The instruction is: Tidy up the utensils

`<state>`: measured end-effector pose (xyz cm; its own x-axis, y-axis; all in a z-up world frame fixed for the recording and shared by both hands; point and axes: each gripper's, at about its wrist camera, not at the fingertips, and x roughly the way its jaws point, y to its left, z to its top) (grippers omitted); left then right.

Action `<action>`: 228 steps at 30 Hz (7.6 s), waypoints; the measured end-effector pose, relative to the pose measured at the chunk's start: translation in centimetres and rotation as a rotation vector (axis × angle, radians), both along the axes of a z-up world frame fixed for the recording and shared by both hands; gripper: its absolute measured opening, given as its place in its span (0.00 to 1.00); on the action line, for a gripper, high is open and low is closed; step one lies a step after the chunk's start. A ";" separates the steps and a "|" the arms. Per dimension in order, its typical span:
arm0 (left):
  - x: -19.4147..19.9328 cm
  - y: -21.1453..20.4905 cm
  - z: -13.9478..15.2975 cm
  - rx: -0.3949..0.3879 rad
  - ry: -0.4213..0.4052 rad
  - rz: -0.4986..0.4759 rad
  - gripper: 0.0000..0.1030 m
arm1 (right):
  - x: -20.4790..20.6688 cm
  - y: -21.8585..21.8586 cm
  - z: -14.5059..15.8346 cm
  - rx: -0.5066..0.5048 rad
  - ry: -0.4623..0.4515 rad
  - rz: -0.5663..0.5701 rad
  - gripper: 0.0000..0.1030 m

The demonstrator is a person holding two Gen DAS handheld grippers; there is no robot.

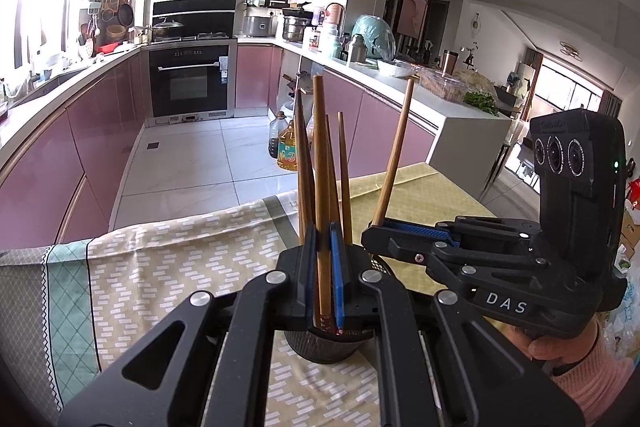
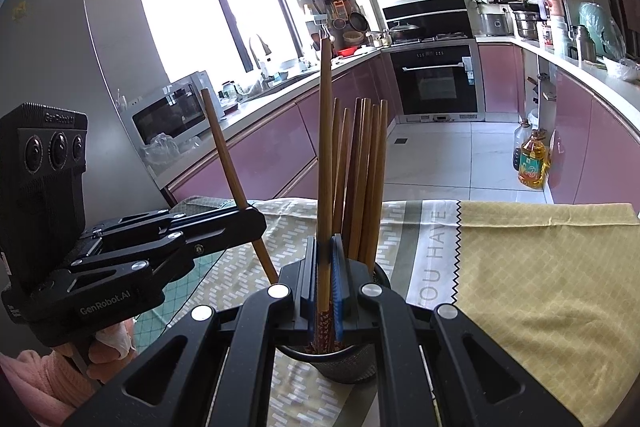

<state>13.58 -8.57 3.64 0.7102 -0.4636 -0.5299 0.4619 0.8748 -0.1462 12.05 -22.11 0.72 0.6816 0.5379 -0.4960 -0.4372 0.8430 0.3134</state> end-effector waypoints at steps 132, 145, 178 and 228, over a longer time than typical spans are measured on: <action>-14.5 10.7 -1.2 0.005 -0.341 0.477 0.95 | -11.9 3.3 0.2 -0.112 -0.344 -0.220 0.94; -14.4 10.7 -1.5 0.001 -0.325 0.476 0.95 | -12.0 3.4 0.2 -0.113 -0.346 -0.222 0.94; -14.2 10.6 -1.6 0.002 -0.314 0.475 0.95 | -12.0 3.5 0.1 -0.113 -0.341 -0.220 0.94; -14.3 10.4 -1.9 0.002 -0.309 0.474 0.95 | -12.0 3.8 -0.4 -0.111 -0.334 -0.217 0.94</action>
